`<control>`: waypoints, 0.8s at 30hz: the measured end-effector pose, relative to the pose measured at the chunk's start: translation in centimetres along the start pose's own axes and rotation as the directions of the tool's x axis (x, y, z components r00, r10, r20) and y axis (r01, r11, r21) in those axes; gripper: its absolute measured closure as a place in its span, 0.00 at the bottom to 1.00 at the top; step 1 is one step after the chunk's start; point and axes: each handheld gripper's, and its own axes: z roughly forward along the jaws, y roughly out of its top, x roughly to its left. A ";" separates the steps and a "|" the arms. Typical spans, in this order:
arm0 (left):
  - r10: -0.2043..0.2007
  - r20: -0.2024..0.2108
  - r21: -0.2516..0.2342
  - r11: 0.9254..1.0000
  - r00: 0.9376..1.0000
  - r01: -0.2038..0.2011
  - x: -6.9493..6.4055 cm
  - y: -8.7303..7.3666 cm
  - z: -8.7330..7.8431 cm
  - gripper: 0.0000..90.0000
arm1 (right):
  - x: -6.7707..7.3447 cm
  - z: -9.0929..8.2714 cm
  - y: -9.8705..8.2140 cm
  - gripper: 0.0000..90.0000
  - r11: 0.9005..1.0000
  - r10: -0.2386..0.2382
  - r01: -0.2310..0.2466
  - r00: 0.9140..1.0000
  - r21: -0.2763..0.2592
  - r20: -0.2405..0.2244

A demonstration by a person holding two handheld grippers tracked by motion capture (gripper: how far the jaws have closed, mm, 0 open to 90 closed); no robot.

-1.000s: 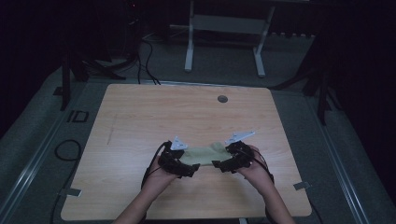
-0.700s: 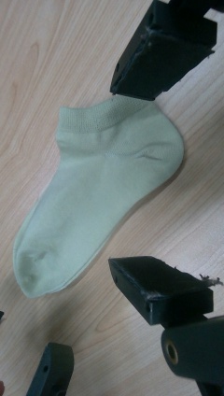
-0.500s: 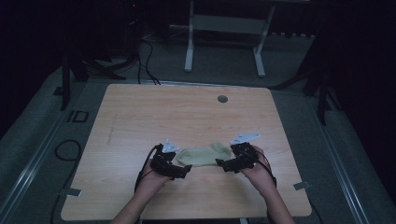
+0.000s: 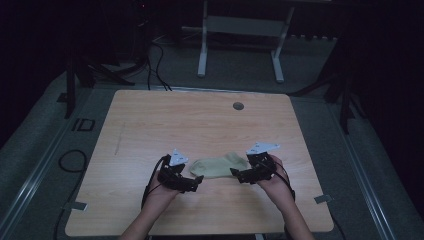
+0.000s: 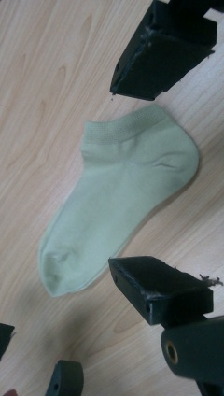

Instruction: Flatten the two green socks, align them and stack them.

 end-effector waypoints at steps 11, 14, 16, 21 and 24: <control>0.015 -0.093 -0.032 0.999 0.996 -0.018 0.3 -1.0 -1.1 0.02 | 0.1 -0.2 -0.8 0.15 0.999 0.001 -0.001 1.000 -0.044 0.003; 0.010 -0.111 -0.037 0.999 0.994 -0.014 0.6 -1.6 -1.7 0.02 | -0.2 -0.6 -1.5 0.15 0.999 0.005 -0.005 1.000 -0.048 0.007; 0.006 -0.111 -0.054 0.998 0.994 -0.012 0.9 -2.0 -2.1 0.02 | -0.5 -0.8 -2.0 0.15 0.999 0.010 -0.009 1.000 -0.051 0.015; 0.034 -0.115 -0.062 0.997 0.993 -0.041 1.5 -3.2 -2.9 0.02 | -1.3 -1.4 -3.2 0.15 0.999 0.026 -0.024 0.999 -0.044 0.035; 0.030 -0.114 -0.069 0.997 0.993 -0.038 1.9 -3.9 -3.3 0.02 | -1.9 -1.9 -3.9 0.15 0.998 0.045 -0.043 0.998 -0.056 0.046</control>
